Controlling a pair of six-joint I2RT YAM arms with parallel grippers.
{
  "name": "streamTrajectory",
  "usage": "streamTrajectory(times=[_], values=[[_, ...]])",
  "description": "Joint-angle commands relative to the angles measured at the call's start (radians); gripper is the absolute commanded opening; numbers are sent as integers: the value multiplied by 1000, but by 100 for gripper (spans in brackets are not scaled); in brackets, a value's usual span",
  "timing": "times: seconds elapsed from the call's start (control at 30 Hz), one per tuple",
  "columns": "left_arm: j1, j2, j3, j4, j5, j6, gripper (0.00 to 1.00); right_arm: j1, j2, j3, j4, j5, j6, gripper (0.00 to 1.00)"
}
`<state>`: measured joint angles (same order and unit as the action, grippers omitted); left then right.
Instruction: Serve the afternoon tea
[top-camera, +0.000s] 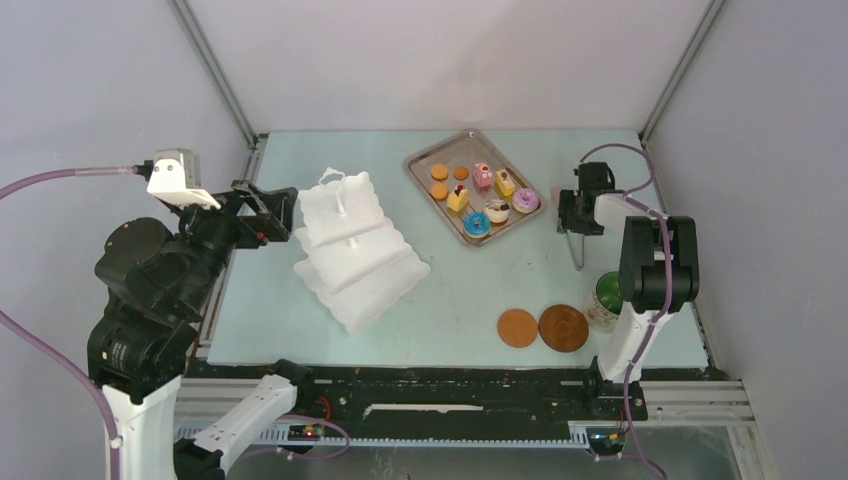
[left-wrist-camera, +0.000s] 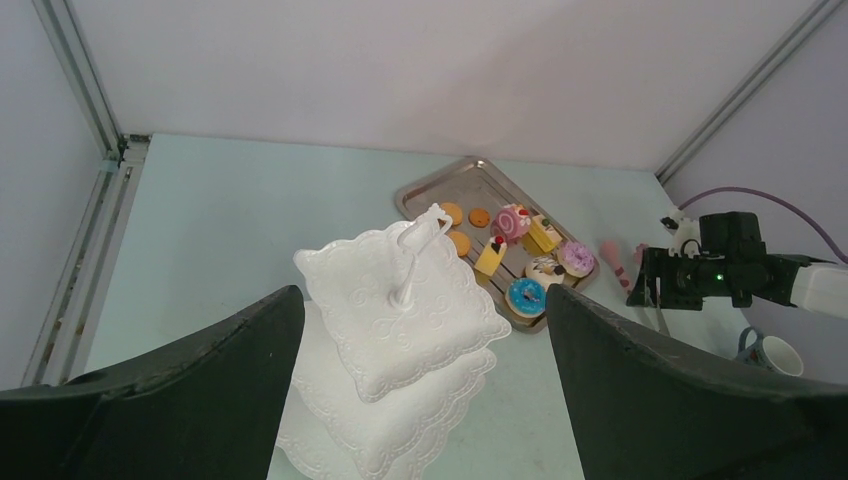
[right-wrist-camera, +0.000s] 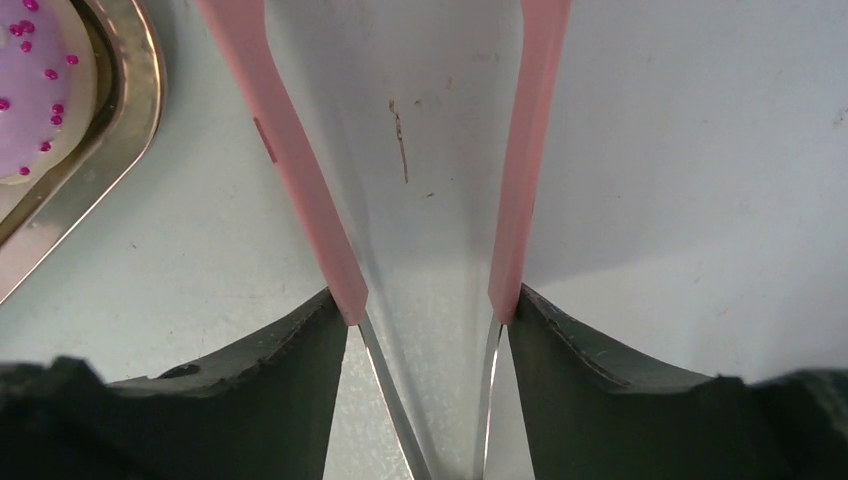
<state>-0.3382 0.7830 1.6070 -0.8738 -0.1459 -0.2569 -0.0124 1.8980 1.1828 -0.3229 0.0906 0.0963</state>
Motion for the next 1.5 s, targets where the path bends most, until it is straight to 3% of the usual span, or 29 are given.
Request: streamTrajectory(times=[0.0,0.17,0.43,0.63,0.83,0.97,1.13,1.47], values=[[-5,5,30,34,24,-18,98,-8,-23,-13,-3,-40,-4,60],[-5,1,39,29,29,-15,98,-51,-89,-13,-42,-75,30,55],[-6,3,37,39,44,-26,98,-173,-147,11,-237,-412,122,54],[-6,4,28,45,62,-40,98,-151,-203,11,-257,-519,138,53],[-5,-9,22,43,64,-43,98,-52,-239,16,-222,-436,154,54],[-5,-13,29,37,58,-39,98,10,-227,22,-203,-280,147,55],[-5,-17,22,36,64,-38,98,61,-197,99,-328,-164,129,55],[-5,-22,5,44,58,-29,98,110,-177,117,-575,-123,137,55]])
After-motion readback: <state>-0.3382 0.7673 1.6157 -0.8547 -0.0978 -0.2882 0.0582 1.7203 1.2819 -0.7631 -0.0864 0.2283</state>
